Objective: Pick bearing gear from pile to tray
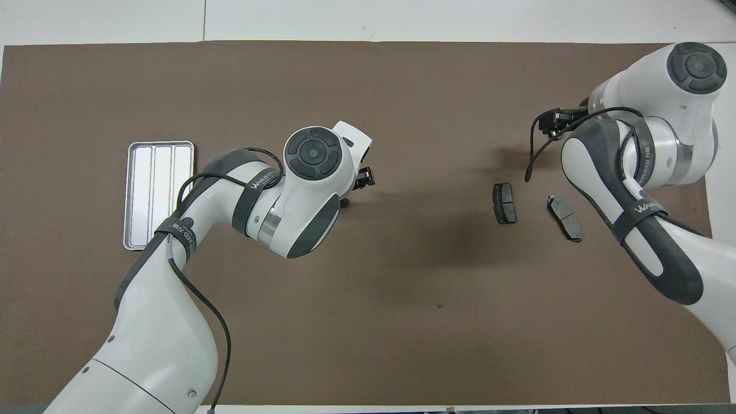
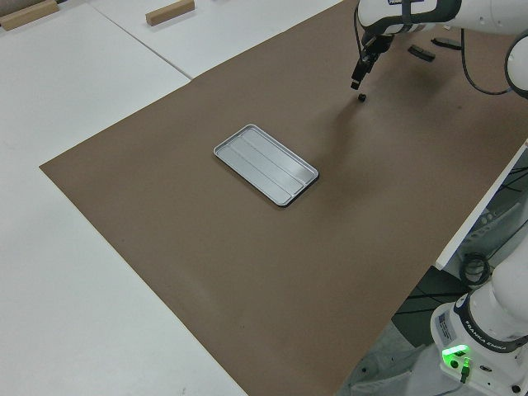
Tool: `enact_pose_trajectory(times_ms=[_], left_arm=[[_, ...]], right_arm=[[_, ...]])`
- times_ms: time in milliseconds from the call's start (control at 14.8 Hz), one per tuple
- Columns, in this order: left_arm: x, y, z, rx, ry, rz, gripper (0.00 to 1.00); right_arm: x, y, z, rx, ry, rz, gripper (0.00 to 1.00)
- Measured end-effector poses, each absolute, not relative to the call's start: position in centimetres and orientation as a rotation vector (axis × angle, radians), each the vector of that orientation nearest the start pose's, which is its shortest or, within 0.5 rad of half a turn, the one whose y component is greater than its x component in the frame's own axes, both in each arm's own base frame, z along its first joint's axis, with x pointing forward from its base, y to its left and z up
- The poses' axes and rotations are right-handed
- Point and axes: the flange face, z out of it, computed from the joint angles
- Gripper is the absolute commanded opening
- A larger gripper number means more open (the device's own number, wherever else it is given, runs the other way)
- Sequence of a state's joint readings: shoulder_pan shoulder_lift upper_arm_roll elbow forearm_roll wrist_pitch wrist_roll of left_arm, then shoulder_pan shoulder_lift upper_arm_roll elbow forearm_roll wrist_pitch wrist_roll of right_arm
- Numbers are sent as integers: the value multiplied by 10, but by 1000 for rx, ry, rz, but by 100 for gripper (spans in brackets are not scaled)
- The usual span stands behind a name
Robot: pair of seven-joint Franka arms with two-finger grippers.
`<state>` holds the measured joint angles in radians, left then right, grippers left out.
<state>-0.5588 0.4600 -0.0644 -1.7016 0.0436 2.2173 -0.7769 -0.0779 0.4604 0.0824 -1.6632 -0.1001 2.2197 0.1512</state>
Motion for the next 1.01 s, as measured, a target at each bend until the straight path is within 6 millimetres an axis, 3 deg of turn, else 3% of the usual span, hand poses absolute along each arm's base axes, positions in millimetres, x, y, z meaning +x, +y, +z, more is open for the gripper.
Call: enact_pose_trajectory(times_ms=[270,607,876,1011], left_arm=[[538,-385,309,-3160,-204,-55,100],[523,-395,303,-3154,-185,-36,100],[515,-401,296,-3175,-178,-69,100],[512,-400,291,-3182,-177,-81,100]], right_arm=[[685,-16,322,-3165,176,-172,100],[690,-22,294,-3157,168,-198,97],[691,-29,285,-3142,280,-201,92],[691,-28,285,-3133,344,-201,84]])
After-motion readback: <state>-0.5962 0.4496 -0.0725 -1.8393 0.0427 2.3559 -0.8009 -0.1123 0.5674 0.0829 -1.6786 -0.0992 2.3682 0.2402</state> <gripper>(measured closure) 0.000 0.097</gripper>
